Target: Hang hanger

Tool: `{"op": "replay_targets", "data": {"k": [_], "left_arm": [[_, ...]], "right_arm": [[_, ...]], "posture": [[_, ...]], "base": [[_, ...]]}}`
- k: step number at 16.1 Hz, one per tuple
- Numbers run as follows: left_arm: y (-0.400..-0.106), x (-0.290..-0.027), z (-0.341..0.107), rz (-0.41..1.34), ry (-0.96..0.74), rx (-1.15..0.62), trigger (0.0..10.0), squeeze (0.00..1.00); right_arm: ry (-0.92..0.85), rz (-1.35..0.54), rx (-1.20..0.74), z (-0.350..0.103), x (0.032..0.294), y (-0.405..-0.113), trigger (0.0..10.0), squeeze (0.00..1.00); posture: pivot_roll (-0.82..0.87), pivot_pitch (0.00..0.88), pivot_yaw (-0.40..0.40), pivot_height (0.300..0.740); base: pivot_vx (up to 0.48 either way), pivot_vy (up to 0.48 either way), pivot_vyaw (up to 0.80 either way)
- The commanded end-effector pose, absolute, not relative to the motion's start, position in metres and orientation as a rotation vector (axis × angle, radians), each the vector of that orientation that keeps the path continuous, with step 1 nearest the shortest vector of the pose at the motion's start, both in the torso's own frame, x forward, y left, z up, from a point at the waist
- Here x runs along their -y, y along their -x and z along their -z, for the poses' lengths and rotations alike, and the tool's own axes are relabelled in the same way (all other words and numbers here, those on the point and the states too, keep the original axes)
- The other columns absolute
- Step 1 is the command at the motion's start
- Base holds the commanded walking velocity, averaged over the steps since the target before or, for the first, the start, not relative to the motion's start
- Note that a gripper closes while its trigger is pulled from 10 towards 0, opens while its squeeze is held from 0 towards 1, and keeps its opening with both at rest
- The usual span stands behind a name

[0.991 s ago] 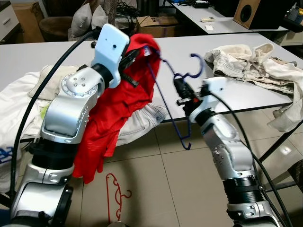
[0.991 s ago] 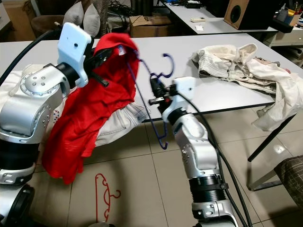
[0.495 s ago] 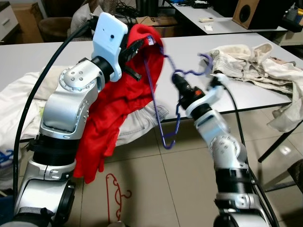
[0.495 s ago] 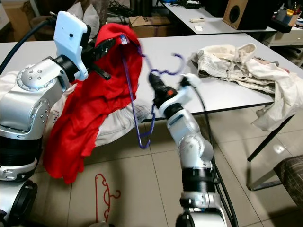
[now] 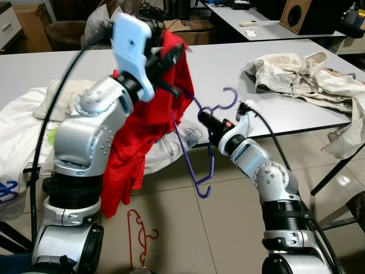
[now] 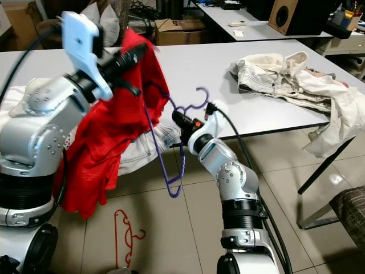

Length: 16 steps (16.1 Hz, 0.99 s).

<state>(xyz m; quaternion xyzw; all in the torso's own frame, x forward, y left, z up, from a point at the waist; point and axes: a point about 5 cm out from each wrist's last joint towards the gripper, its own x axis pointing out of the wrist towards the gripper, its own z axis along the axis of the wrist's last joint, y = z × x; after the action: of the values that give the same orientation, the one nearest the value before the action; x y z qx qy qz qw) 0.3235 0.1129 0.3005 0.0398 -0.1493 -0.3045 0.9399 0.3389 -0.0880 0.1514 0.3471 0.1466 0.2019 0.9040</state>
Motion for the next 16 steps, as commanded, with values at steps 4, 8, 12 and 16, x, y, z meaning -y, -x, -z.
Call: {"op": "replay_targets", "data": {"k": [4,8,12,16], "left_arm": [[-0.323,-0.108,-0.317,0.628,-0.095,0.367,10.0,0.00],[-0.312,-0.102,-0.305,0.720,-0.125,0.317,10.0,0.00],[-0.294,-0.096,-0.268,0.866,-0.214,0.154,10.0,0.00],[-0.273,-0.084,-0.251,1.005,-0.181,0.074,10.0,0.00]], "right_arm": [[-0.678,-0.438,-0.371,-0.140,0.080,-0.331,10.0,0.00],[-0.834,-0.393,-0.225,-0.164,0.093,-0.343,10.0,0.00],[-0.904,-0.357,-0.097,-0.188,0.114,-0.359,10.0,0.00],[-0.899,-0.324,-0.035,-0.201,0.126,-0.369,10.0,0.00]], "posture": [[0.03,0.000,-0.010,0.740],[0.03,0.000,-0.003,0.740],[0.03,0.000,-0.004,0.740],[0.04,0.000,-0.017,0.740]], "base": [[0.000,0.000,0.00],[0.000,0.000,0.00],[0.000,0.000,0.00],[0.000,0.000,0.00]]}}
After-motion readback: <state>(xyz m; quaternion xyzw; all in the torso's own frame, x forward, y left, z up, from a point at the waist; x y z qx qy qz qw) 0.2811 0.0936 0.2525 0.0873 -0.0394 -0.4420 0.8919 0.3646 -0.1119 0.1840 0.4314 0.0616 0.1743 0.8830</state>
